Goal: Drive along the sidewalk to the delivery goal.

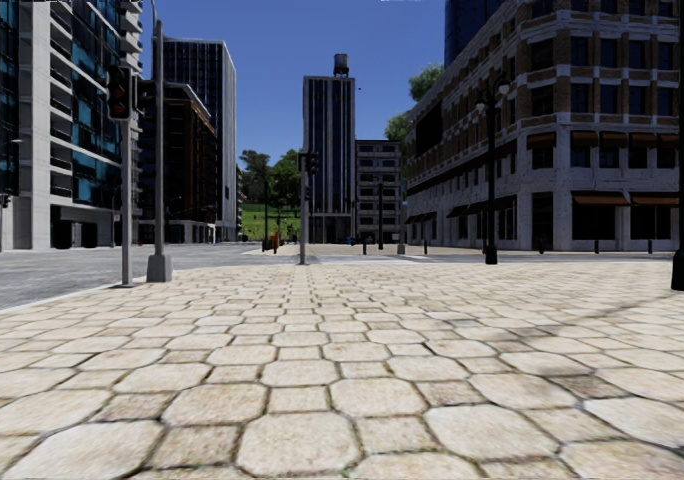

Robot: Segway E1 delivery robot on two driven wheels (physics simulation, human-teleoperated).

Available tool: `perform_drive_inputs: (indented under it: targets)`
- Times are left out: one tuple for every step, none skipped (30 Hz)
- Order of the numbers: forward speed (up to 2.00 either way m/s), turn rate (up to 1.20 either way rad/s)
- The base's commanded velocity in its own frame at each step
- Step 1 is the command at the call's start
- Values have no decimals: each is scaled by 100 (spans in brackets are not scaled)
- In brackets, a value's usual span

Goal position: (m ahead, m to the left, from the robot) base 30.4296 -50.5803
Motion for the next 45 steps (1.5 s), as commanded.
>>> perform_drive_inputs:
  targets:
    - [200,-115]
    - [200,-114]
    - [200,-109]
    - [200,-63]
    - [200,-16]
    - [200,-6]
    - [200,-2]
    - [200,0]
    - [200,0]
    - [200,0]
    - [200,0]
    - [200,0]
    - [200,0]
    - [200,0]
    - [200,0]
    - [200,0]
    - [200,0]
    - [200,0]
    - [200,0]
    - [200,0]
    - [200,0]
    - [200,0]
    - [200,0]
    - [200,0]
    - [200,0]
    - [200,0]
    - [200,0]
    - [200,0]
    - [200,0]
    - [200,0]
    - [200,0]
    - [200,0]
    - [200,0]
    - [200,0]
    - [200,0]
    - [200,0]
    - [200,0]
    - [200,0]
    - [200,0]
    - [200,0]
    - [200,0]
    - [200,0]
    - [200,0]
    - [200,0]
    - [200,0]
